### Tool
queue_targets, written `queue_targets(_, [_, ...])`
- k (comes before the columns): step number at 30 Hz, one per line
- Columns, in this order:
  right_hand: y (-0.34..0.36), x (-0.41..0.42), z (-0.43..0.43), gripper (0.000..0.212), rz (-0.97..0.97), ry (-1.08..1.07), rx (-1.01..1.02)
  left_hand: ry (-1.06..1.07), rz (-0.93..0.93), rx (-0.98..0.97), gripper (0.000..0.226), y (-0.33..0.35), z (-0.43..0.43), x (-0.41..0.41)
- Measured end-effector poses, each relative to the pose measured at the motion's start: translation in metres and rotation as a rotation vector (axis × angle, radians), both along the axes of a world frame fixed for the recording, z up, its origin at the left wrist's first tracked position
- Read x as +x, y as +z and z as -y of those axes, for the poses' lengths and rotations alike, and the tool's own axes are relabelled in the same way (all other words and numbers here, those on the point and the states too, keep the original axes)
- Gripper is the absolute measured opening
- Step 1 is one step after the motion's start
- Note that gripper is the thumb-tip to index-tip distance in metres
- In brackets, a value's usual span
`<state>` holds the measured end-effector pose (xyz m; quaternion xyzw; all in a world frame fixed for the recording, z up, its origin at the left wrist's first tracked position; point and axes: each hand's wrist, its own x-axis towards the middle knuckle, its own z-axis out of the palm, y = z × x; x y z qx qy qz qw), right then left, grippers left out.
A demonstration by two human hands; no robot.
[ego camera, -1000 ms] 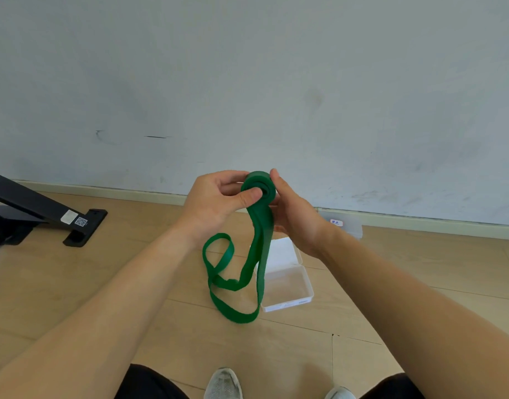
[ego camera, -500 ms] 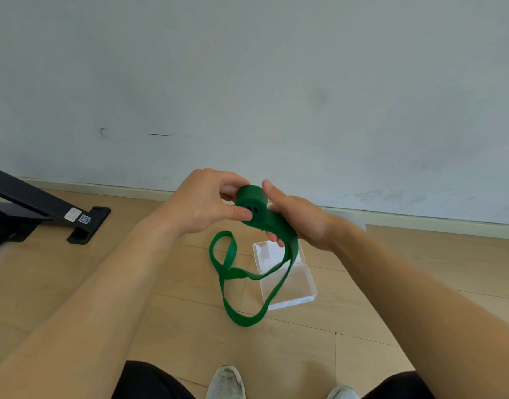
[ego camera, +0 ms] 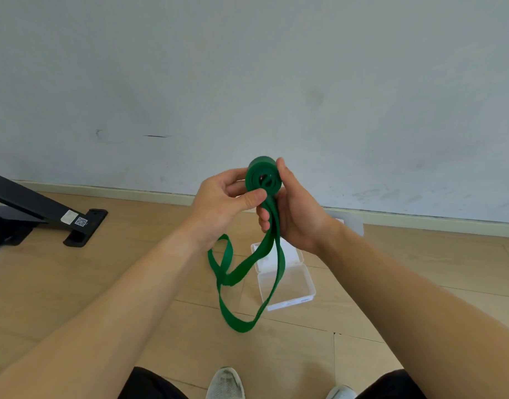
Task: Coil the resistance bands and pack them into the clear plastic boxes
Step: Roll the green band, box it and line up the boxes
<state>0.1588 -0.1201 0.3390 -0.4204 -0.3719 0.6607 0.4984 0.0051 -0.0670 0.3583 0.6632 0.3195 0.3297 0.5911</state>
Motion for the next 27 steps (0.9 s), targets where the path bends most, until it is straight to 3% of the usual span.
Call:
queue_targets(7, [-0.005, 0.013, 0.004, 0.095, 0.256, 0.238, -0.051, 0.007, -0.133, 0.036, 0.05, 0.0, -0.009, -0.013])
queue_targets(11, [-0.008, 0.023, 0.005, 0.099, 0.388, 0.187, -0.039, -0.006, -0.245, 0.11, 0.051, 0.01, -0.02, -0.027])
queue_targets(17, [-0.001, 0.02, 0.009, 0.086, 0.648, 0.123, -0.064, -0.16, -0.678, 0.392, 0.045, 0.022, -0.02, -0.025])
queue_targets(21, [-0.005, 0.009, 0.009, 0.065, 0.652, 0.073, -0.062, -0.251, -0.952, 0.62, 0.041, 0.028, -0.023, -0.014])
queue_targets(23, [-0.008, 0.009, 0.008, 0.063, 0.577, 0.027, -0.038, -0.232, -0.881, 0.638, 0.042, 0.026, -0.025, -0.015])
queue_targets(24, [-0.011, 0.009, 0.007, 0.064, 0.513, 0.011, -0.017, -0.219, -0.757, 0.578, 0.045, 0.021, -0.025, -0.017])
queue_targets(27, [-0.015, 0.01, 0.005, 0.067, 0.257, 0.0, 0.046, -0.149, -0.31, 0.221, 0.051, 0.0, -0.017, -0.021])
